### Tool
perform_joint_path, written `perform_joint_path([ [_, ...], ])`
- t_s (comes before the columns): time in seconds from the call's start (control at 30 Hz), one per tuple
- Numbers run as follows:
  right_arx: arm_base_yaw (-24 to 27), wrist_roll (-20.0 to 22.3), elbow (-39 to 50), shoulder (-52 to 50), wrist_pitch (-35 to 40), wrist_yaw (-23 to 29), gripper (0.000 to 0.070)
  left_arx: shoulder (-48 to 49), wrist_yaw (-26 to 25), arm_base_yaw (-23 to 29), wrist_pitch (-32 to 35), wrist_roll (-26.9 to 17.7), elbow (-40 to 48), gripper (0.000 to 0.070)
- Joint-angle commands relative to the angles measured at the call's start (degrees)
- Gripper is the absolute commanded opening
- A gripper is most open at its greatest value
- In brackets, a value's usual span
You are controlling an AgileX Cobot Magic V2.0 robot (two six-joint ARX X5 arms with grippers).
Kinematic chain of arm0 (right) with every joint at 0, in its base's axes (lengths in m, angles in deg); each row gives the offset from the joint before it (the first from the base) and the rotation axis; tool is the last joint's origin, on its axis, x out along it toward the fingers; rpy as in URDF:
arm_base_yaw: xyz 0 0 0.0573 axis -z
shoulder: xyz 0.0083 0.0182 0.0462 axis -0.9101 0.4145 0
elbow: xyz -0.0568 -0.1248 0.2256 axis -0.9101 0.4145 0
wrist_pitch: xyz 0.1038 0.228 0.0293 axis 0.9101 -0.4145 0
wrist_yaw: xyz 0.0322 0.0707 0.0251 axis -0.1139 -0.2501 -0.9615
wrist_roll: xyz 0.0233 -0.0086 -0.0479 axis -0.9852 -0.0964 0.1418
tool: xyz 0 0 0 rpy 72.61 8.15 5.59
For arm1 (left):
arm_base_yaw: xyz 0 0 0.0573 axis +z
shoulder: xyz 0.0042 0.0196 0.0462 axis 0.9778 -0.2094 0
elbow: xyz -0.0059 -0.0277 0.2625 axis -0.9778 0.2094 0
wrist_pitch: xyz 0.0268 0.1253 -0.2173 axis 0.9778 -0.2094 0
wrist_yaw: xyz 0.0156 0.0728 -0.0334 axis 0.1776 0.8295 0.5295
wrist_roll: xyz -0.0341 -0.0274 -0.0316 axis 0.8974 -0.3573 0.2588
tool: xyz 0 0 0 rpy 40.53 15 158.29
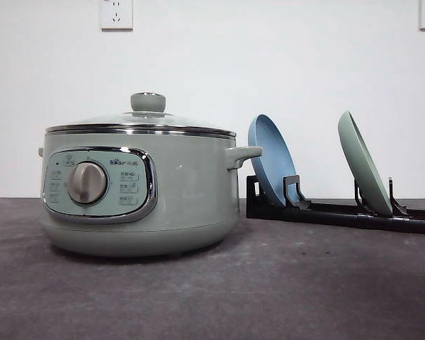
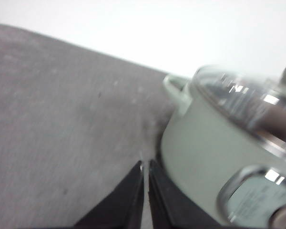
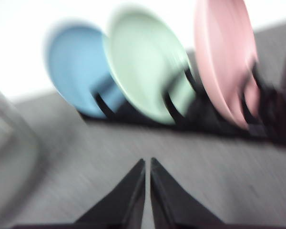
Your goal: Transfer potato from steamer to green plate
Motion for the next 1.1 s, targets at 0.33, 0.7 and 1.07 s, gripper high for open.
perform_joint_path([
  [0.33, -1.9, -1.0, -22.2, 8.9, -16.3, -3.2, 0.0004, -14.1, -2.4, -0.4, -3.1, 0.2, -18.7, 0.0010],
  [0.7, -2.2, 5.3, -40.7, 23.1, -21.9, -15.0, 0.0004, -34.0, -14.8, -2.3, -8.5, -0.3, -40.1, 0.0010],
  [1.07, -9.4, 12.7, -52.2, 33.9, -24.6, -22.8, 0.0004, -50.5, -30.7, -8.4, -19.2, -8.1, -58.9, 0.0010],
])
